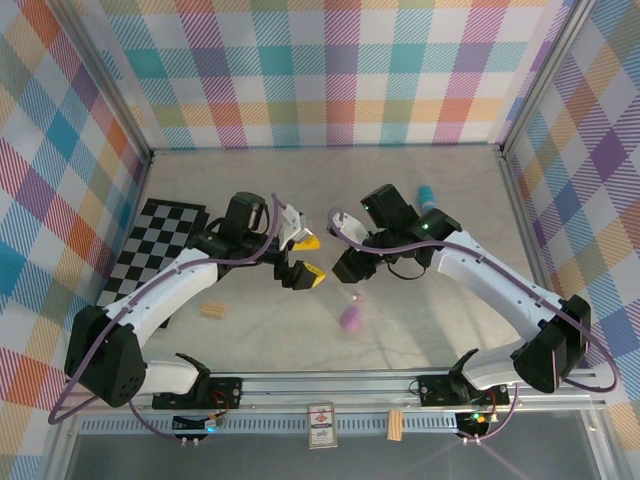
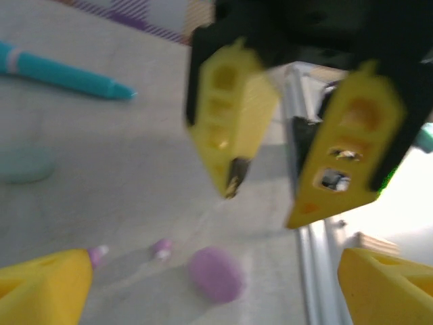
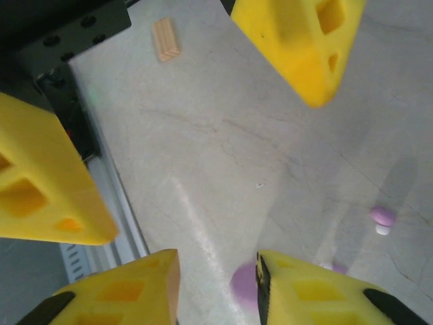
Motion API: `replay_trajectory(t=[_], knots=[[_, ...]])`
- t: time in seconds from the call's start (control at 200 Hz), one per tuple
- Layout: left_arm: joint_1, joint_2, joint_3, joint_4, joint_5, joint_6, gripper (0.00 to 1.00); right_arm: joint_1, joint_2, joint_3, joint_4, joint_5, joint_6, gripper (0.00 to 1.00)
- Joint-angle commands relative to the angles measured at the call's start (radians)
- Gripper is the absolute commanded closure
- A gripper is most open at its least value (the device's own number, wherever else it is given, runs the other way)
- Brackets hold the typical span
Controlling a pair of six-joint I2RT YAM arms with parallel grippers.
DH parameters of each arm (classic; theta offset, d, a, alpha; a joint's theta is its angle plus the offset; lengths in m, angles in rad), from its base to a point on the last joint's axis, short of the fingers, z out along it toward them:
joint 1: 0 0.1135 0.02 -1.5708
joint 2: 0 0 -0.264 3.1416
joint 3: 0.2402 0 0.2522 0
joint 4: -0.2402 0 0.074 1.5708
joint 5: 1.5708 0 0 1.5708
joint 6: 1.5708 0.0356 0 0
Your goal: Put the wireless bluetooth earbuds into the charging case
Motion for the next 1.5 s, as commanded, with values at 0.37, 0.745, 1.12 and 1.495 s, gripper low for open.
replay_trajectory(t=[0.37, 0.745, 1.12, 1.495], knots=[[0.039, -0.029, -0.171, 0.408, -0.22, -0.207, 0.0, -0.112, -0.073, -0.236, 0.03, 0.311, 0.532, 0.27], [0.04, -0.044, -0.228, 0.519, -0.274, -0.254, 0.0, 0.004, -0.108, -0.415, 0.048, 0.244, 0.582, 0.07], [0.041, -0.063, -0.247, 0.509, -0.284, -0.256, 0.0, 0.025, -0.061, -0.512, 0.107, 0.17, 1.003, 0.17], [0.041, -0.066, -0.245, 0.496, -0.272, -0.246, 0.0, 0.193, -0.011, -0.566, 0.211, 0.232, 0.797, 0.19]])
